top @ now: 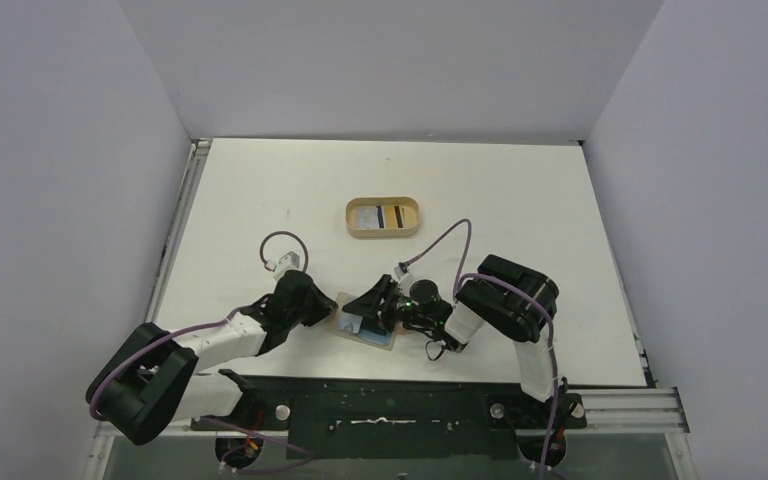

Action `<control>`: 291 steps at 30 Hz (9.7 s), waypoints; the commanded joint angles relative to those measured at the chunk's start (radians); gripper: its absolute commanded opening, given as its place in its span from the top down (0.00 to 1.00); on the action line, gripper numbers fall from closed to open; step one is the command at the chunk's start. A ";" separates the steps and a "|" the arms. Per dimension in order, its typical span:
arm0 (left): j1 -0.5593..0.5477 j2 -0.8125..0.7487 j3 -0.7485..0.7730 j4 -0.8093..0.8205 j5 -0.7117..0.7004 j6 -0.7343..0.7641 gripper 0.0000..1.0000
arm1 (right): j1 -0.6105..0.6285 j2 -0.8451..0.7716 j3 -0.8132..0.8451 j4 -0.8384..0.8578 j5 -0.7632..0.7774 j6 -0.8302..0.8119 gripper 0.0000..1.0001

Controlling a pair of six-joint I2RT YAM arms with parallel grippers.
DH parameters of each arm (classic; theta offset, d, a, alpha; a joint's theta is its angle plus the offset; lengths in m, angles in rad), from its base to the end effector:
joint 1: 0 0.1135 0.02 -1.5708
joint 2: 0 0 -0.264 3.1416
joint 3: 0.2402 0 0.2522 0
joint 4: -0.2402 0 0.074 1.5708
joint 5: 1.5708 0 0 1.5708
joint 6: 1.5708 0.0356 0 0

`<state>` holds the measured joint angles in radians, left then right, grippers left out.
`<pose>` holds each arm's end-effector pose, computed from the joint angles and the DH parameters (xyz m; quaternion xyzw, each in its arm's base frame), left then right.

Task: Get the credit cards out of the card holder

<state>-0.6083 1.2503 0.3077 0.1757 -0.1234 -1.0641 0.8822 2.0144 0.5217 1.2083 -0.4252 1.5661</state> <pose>0.1732 -0.1153 0.1253 -0.2310 0.8893 -0.2517 0.3038 0.1884 0.2521 0.0826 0.1431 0.7793 0.6087 0.0404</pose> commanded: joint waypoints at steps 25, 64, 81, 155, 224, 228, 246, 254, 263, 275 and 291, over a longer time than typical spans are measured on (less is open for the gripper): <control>-0.011 0.027 -0.031 -0.174 0.008 0.026 1.00 | -0.031 -0.027 -0.136 0.137 -0.009 0.006 0.65; -0.010 -0.113 -0.015 -0.312 -0.050 0.015 1.00 | -0.137 -0.763 0.051 -1.111 -0.039 -0.585 1.00; -0.013 -0.231 0.018 -0.416 -0.076 0.007 1.00 | -0.384 -0.229 0.931 -1.674 -0.213 -1.099 1.00; -0.008 -0.264 0.041 -0.483 -0.075 0.030 1.00 | -0.404 0.254 1.674 -1.976 -0.042 -1.209 0.66; -0.473 0.456 0.993 -1.227 -0.602 -0.125 1.00 | -0.390 -0.636 0.420 -1.766 0.154 -0.975 0.71; -0.495 0.506 1.022 -1.233 -0.589 -0.141 1.00 | -0.422 -0.670 0.384 -1.767 0.140 -0.982 0.71; -0.356 0.049 0.485 -0.715 -0.498 -0.069 1.00 | -0.361 -0.735 0.447 -1.518 -0.129 -0.985 0.71; -0.300 -0.063 0.276 -0.520 -0.423 -0.080 1.00 | -0.186 -0.539 0.519 -1.300 -0.113 -0.826 0.71; -0.296 0.028 0.273 -0.557 -0.462 -0.087 1.00 | -0.113 -0.364 0.529 -1.255 -0.086 -0.703 0.71; -0.297 0.133 0.240 -0.602 -0.482 -0.142 1.00 | -0.008 -0.199 0.580 -1.246 -0.079 -0.628 0.70; -0.285 0.146 0.221 -0.568 -0.451 -0.133 1.00 | 0.007 -0.200 0.423 -1.118 -0.021 -0.605 0.71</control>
<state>-0.9089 1.3415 0.5602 -0.3798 -0.6052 -1.2011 0.8852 1.8458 0.9989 -0.0723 -0.4725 0.9295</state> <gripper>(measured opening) 0.007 0.293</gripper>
